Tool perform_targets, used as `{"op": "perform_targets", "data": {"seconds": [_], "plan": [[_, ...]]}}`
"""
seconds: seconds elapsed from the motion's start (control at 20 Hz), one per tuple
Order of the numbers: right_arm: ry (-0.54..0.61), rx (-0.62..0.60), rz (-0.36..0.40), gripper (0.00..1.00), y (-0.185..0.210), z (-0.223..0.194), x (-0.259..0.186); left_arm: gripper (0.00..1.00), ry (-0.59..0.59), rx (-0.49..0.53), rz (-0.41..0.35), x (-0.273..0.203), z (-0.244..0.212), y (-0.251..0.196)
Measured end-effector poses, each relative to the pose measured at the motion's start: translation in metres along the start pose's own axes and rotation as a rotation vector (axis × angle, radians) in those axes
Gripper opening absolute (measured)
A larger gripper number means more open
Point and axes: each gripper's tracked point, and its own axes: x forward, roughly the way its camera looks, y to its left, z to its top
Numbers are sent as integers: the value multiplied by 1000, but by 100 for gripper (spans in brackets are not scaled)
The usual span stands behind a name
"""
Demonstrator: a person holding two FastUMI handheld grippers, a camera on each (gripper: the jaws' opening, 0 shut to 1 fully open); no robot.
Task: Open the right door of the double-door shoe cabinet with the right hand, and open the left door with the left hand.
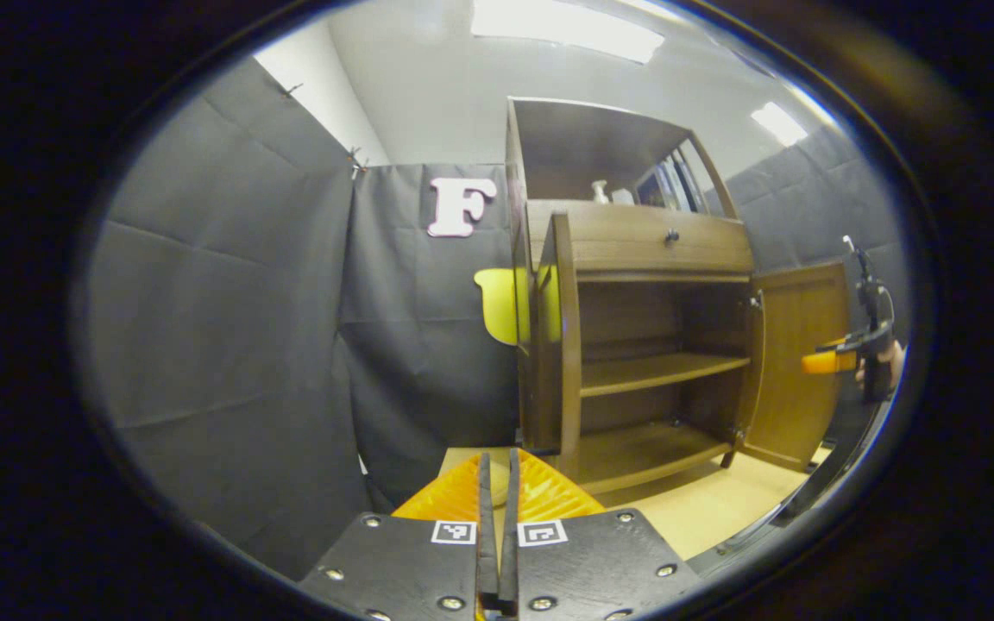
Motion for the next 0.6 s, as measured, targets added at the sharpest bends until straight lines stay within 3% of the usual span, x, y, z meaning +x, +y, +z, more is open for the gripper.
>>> {"op": "perform_targets", "data": {"seconds": [0.05,0.4,0.6], "plan": [[-1,-6,22,97,1,-1,-6,2,-15,-15,12,-1,5,-3],[-19,-14,152,98,-6,-2,-36,96,-70,-3,102,-8,21,-26],[-16,34,182,97,-21,-8,-52,96,-23,-22,134,-14,13,-45]]}}
